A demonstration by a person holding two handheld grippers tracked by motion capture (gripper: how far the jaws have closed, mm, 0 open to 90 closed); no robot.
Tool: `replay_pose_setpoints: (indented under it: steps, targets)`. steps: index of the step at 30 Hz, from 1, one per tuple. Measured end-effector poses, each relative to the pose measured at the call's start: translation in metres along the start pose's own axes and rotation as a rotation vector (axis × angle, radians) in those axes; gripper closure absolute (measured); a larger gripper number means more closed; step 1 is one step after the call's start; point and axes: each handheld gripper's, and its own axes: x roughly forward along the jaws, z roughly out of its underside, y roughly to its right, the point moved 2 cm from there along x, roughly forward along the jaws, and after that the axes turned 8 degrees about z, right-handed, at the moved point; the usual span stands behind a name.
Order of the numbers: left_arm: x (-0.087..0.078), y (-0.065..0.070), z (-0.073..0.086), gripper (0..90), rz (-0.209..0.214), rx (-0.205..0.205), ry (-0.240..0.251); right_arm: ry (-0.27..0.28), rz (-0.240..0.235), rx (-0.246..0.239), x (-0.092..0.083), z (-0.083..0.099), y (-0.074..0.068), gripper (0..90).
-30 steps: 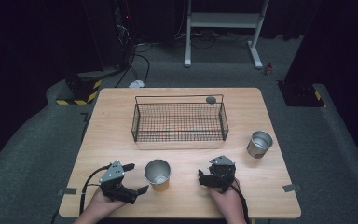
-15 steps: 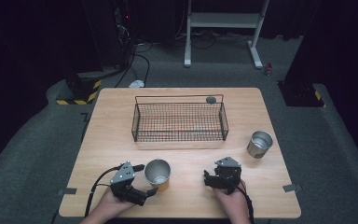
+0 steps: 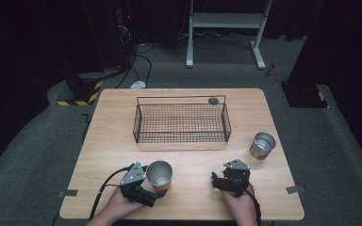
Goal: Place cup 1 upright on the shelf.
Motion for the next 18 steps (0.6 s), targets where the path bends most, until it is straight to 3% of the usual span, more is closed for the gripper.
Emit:
replay_pose_setpoints:
  steps: [3,10,11,18]
  targets:
    - [0.004,0.001,-0.002,0.5,-0.023,-0.004,0.022,-0.002,0.002,0.006,0.000,0.001,0.001,12.0]
    - [0.014,0.000,-0.004,0.6,-0.025,0.000,0.029,-0.001,-0.009,-0.004,0.000,0.002,0.001,12.0]
    - [0.014,0.001,-0.005,0.5,-0.037,0.021,0.027,-0.003,-0.010,-0.003,0.001,0.002,0.000,12.1]
    - [0.012,-0.001,-0.008,1.0,-0.038,0.026,0.048,0.000,-0.012,-0.004,0.001,0.002,-0.002,12.1]
